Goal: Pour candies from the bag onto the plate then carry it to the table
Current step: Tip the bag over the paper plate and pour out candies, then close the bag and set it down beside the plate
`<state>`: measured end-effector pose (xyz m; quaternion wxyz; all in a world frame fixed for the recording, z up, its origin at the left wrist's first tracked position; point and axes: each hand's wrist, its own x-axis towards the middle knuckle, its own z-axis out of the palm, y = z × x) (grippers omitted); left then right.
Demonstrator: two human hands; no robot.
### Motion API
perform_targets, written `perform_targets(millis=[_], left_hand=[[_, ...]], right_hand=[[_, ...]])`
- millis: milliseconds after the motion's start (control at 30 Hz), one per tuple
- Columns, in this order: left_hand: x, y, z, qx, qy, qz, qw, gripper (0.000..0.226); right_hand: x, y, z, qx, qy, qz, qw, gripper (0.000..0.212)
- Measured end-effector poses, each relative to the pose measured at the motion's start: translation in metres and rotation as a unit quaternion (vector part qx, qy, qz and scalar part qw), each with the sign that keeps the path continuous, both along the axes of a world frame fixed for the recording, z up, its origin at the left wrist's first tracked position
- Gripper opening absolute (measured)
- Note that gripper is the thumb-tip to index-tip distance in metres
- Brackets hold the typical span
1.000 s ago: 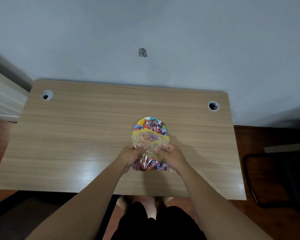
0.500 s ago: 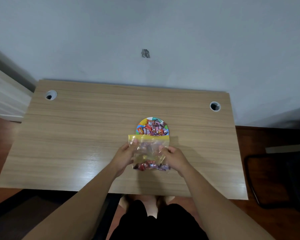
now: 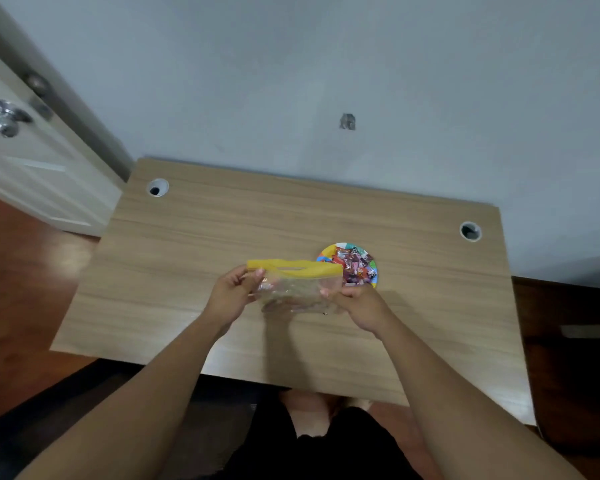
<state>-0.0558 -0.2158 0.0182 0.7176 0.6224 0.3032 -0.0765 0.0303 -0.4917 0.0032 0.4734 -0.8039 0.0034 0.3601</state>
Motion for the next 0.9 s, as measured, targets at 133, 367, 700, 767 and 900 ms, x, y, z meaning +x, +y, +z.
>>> perform_targets(millis=[133,367,700,767,900], left_hand=[[-0.004,0.029,0.006,-0.001,-0.030,0.001,1.000,0.004],[-0.005,0.078,0.004,0.096,-0.067,-0.052,0.992,0.006],[-0.007,0.108,0.005,0.159,-0.127,-0.021,0.979,0.020],[-0.011,0.115,0.006,0.130,-0.132,0.002,0.983,0.024],[-0.023,0.130,0.006,0.134,-0.147,0.011,0.980,0.021]], right_hand=[[0.002,0.026,0.007,-0.015,-0.030,0.038,0.999,0.031],[0.007,0.090,0.043,-0.060,-0.142,0.058,0.986,0.107],[0.001,0.196,0.057,-0.108,-0.283,0.256,0.918,0.030],[-0.004,0.208,0.058,-0.103,-0.292,0.248,0.918,0.021],[-0.012,0.224,0.058,-0.085,-0.314,0.230,0.917,0.025]])
